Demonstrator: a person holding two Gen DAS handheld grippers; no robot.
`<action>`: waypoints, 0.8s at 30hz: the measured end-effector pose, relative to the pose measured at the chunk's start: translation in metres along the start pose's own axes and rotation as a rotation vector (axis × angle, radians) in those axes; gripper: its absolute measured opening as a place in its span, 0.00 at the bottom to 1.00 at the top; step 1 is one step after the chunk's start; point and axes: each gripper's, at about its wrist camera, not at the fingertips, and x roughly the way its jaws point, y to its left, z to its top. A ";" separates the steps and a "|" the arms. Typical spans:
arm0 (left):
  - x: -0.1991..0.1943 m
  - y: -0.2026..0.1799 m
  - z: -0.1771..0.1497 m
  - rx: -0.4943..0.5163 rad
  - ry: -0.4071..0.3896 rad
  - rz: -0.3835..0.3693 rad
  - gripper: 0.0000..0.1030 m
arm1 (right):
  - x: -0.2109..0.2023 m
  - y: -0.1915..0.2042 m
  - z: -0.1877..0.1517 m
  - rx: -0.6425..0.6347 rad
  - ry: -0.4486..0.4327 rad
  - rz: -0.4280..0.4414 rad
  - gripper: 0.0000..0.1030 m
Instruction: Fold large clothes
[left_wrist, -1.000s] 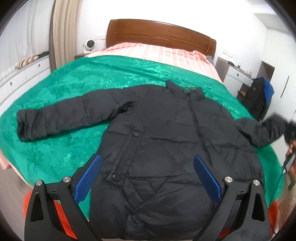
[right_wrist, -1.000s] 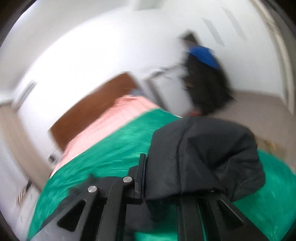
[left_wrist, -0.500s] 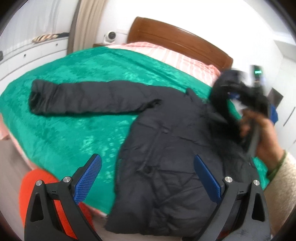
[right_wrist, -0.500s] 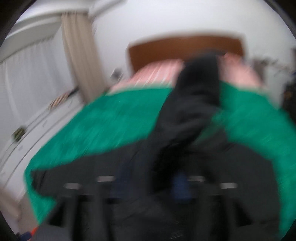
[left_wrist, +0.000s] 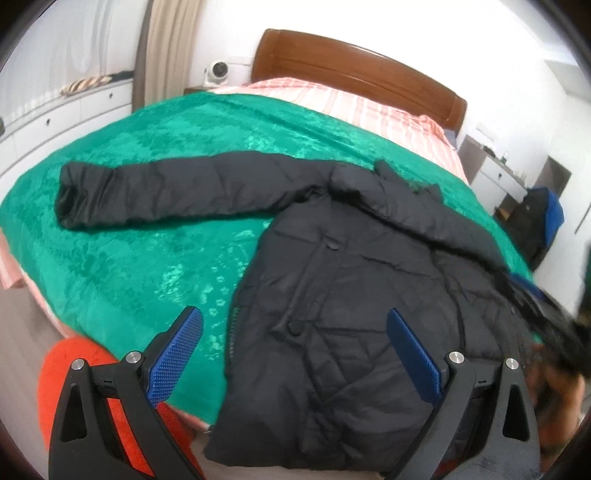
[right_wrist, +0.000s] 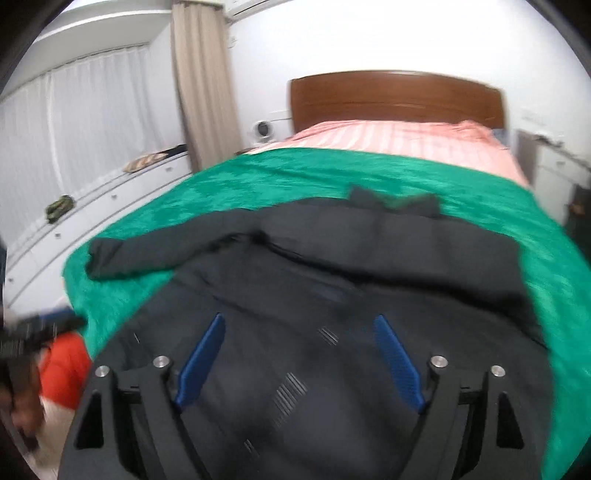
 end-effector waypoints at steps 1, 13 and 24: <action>0.001 -0.003 0.000 0.010 0.001 0.001 0.97 | -0.015 -0.007 -0.012 0.010 -0.007 -0.031 0.81; 0.016 -0.085 0.004 0.166 0.053 -0.077 0.97 | -0.071 -0.039 -0.084 0.058 -0.056 -0.138 0.86; 0.088 -0.102 0.005 0.210 0.115 -0.091 0.97 | -0.056 -0.068 -0.096 0.142 -0.018 -0.165 0.91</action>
